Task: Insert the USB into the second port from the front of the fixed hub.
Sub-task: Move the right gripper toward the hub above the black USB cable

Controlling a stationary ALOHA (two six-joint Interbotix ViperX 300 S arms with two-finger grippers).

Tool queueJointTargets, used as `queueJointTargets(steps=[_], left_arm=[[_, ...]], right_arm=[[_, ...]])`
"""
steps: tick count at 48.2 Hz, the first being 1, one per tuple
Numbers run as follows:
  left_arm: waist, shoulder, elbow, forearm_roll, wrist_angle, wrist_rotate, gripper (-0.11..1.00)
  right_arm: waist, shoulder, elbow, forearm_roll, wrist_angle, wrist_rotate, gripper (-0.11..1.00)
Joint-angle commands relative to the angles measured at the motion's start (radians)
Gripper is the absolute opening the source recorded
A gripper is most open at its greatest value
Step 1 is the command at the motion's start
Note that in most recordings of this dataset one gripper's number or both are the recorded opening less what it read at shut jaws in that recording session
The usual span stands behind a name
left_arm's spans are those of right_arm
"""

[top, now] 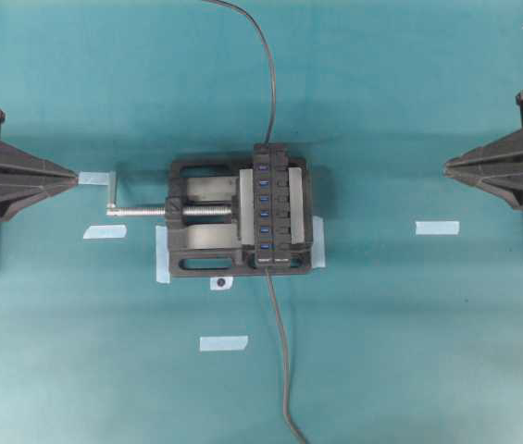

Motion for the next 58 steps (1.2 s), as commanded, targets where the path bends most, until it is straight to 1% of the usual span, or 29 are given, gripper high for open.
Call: queueJointTargets(steps=[1,3,4,6,7,10,14,20,24,28,31,36,39,47,58], left_arm=[[-0.012,0.011,-0.009,0.008,-0.006,-0.008,0.13],[-0.017,0.011,-0.009,0.008,-0.006,-0.011,0.12],[-0.017,0.012,-0.009,0.008,-0.006,-0.012,0.08],[-0.018,0.014,-0.012,0.008,-0.006,-0.014,0.01],[-0.018,0.017,-0.014,0.008,-0.008,-0.014,0.00],[-0.020,0.021,-0.017,0.008,-0.008,-0.014,0.00],[-0.020,0.032,-0.020,0.008,-0.006,-0.014,0.00],[-0.020,0.048,-0.021,0.008,-0.002,-0.012,0.00],[-0.018,0.064,-0.028,0.008,0.028,-0.012,0.00],[-0.018,0.083,-0.035,0.008,0.078,-0.012,0.00],[-0.018,0.095,-0.041,0.008,0.115,-0.014,0.00],[-0.018,0.109,-0.052,0.008,0.147,-0.014,0.00],[-0.018,0.117,-0.057,0.008,0.158,-0.014,0.00],[-0.018,0.129,-0.057,0.008,0.176,-0.015,0.00],[-0.018,0.132,-0.061,0.008,0.176,-0.015,0.00]], right_arm=[[-0.002,0.008,0.005,0.005,-0.011,-0.003,0.16],[-0.002,0.006,0.014,0.006,-0.014,0.005,0.17],[-0.003,0.006,0.015,0.006,-0.011,0.012,0.18],[-0.002,0.006,0.017,0.005,-0.009,0.029,0.11],[-0.002,0.006,0.018,0.006,-0.008,0.038,0.08],[-0.003,0.006,0.021,0.006,-0.005,0.071,0.03],[-0.003,0.006,0.026,0.005,0.003,0.098,0.00],[-0.005,0.006,0.031,0.005,0.031,0.104,-0.01],[-0.014,0.008,0.026,0.006,0.071,0.104,-0.01],[-0.032,0.015,0.009,0.005,0.143,0.104,-0.01],[-0.048,0.028,-0.009,0.005,0.218,0.104,-0.01],[-0.081,0.061,-0.038,0.005,0.330,0.104,-0.01],[-0.098,0.080,-0.052,0.005,0.368,0.103,-0.01],[-0.140,0.143,-0.087,0.002,0.422,0.101,-0.01],[-0.179,0.272,-0.158,-0.011,0.471,0.098,-0.01]])
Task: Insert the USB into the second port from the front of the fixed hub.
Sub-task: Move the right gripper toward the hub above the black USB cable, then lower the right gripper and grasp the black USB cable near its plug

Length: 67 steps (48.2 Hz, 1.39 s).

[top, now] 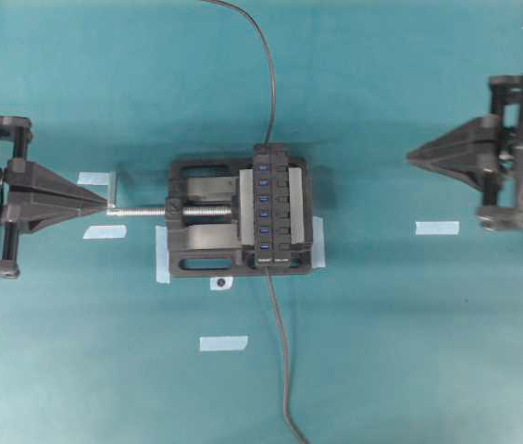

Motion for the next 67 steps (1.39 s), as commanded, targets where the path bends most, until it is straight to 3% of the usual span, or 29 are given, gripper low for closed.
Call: queueJointTargets(steps=[1,27,51,67], left_arm=[[0.002,0.005,-0.026,0.003,-0.003,-0.002,0.00],[0.000,0.005,-0.032,0.003,0.006,-0.003,0.00],[0.002,0.005,-0.034,0.003,0.009,-0.003,0.00],[0.002,0.003,-0.029,0.003,0.008,-0.002,0.00]], right_arm=[[-0.020,0.046,-0.052,-0.003,0.014,0.003,-0.01],[-0.049,0.287,-0.187,-0.017,0.038,-0.020,-0.01],[-0.049,0.555,-0.374,-0.017,0.104,-0.179,-0.01],[-0.060,0.676,-0.472,-0.017,0.103,-0.235,-0.01]])
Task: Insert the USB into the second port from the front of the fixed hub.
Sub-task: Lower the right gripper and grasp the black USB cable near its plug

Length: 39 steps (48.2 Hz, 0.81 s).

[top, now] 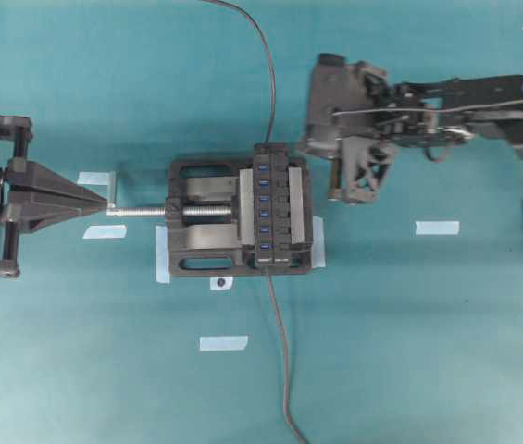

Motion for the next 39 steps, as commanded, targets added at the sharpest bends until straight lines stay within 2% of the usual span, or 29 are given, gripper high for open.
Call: queueJointTargets(steps=[1,28,35,39], left_arm=[[0.002,0.003,-0.025,0.002,-0.006,0.000,0.00],[0.002,-0.002,-0.018,0.002,-0.005,0.000,0.00],[0.002,-0.003,-0.017,0.002,-0.006,0.000,0.00],[0.002,-0.003,-0.017,0.002,-0.006,0.000,0.00]], right_arm=[[-0.006,0.006,-0.040,-0.002,-0.005,-0.015,-0.01],[-0.009,0.023,-0.055,-0.002,-0.031,-0.012,0.01],[-0.009,0.023,-0.058,0.005,-0.055,-0.008,0.06],[-0.009,0.023,-0.058,0.005,-0.060,-0.006,0.18]])
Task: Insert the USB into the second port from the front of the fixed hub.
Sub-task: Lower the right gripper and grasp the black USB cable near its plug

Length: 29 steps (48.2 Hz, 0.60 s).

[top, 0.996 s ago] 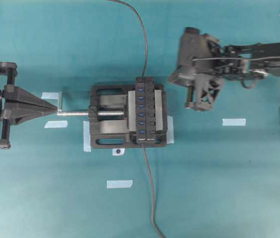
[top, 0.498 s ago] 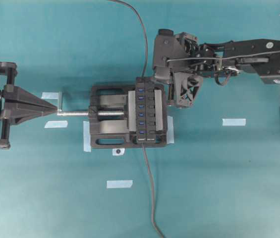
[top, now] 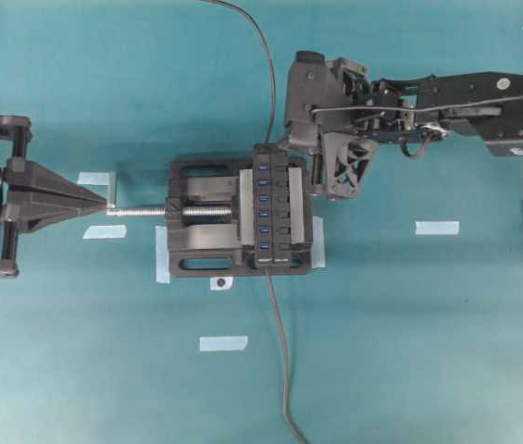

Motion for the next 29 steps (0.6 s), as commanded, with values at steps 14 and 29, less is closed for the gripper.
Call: queueJointTargets(steps=[14,29], left_arm=[[0.002,-0.006,-0.015,0.003,-0.006,-0.002,0.00],[0.002,-0.006,-0.017,0.003,-0.006,-0.002,0.00]], right_arm=[[-0.005,0.005,-0.023,0.006,-0.041,0.032,0.92],[-0.005,0.044,-0.025,0.006,-0.127,0.037,0.95]])
